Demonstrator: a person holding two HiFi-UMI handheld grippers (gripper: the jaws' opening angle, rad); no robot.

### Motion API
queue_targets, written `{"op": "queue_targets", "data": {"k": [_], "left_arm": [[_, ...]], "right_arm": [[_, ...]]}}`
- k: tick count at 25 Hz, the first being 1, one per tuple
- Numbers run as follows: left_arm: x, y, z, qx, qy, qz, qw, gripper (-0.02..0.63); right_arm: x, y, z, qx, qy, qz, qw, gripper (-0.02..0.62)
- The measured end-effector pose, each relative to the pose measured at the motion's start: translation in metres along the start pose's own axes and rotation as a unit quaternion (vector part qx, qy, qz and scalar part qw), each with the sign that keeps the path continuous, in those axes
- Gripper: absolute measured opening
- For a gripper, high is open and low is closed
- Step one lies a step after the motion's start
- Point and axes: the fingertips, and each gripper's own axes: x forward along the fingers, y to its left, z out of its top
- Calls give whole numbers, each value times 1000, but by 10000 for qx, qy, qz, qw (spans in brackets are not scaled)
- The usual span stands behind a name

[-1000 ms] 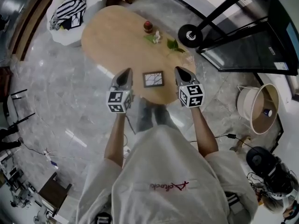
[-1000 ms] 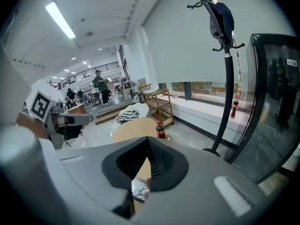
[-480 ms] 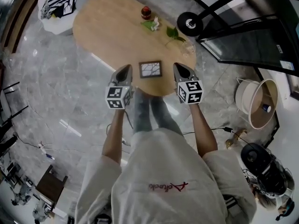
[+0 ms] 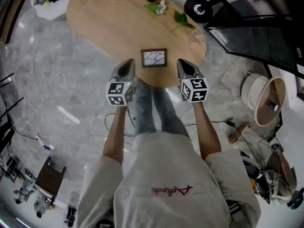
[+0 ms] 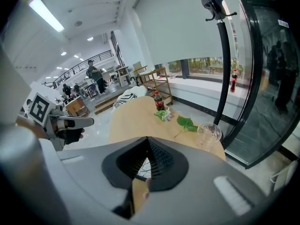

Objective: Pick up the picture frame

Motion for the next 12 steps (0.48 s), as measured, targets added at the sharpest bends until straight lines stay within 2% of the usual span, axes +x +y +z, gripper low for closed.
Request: {"op": "queue_targets", "data": {"k": [12], "left_arm": [[30, 7, -80, -261, 457, -130, 9985, 2]], "right_arm": [[35, -5, -79, 276, 462, 29, 9985, 5]]}}
